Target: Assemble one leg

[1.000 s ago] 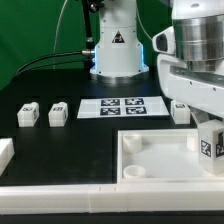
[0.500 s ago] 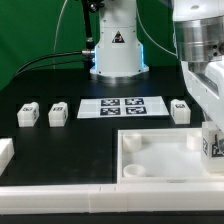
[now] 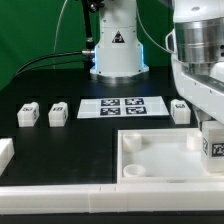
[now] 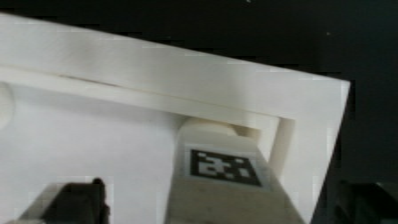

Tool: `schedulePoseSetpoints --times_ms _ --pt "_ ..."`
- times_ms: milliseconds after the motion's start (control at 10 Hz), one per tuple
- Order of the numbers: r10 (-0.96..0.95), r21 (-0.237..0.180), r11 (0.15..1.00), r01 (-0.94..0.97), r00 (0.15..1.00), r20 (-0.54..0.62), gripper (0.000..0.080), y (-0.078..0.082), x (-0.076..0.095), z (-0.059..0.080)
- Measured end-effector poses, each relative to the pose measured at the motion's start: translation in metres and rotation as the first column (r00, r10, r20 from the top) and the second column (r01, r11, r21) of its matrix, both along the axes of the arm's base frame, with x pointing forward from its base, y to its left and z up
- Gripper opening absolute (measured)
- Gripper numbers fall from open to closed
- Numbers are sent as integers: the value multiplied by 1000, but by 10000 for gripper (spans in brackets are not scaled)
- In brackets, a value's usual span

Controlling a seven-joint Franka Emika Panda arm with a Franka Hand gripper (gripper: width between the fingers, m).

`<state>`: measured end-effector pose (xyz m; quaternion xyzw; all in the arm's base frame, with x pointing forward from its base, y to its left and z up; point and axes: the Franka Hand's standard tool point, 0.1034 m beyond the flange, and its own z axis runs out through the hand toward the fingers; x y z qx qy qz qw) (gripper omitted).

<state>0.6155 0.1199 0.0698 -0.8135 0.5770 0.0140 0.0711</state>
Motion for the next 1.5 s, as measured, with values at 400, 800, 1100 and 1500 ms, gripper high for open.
schedulePoseSetpoints --times_ms 400,800,1100,1500 --pt "378 -34 926 -376 925 44 648 4 -1 0" --pt "756 -109 654 -748 652 62 648 3 4 4" --pt "888 -143 459 -877 456 60 648 1 5 4" --pt "887 -142 461 -876 458 59 465 1 5 4"
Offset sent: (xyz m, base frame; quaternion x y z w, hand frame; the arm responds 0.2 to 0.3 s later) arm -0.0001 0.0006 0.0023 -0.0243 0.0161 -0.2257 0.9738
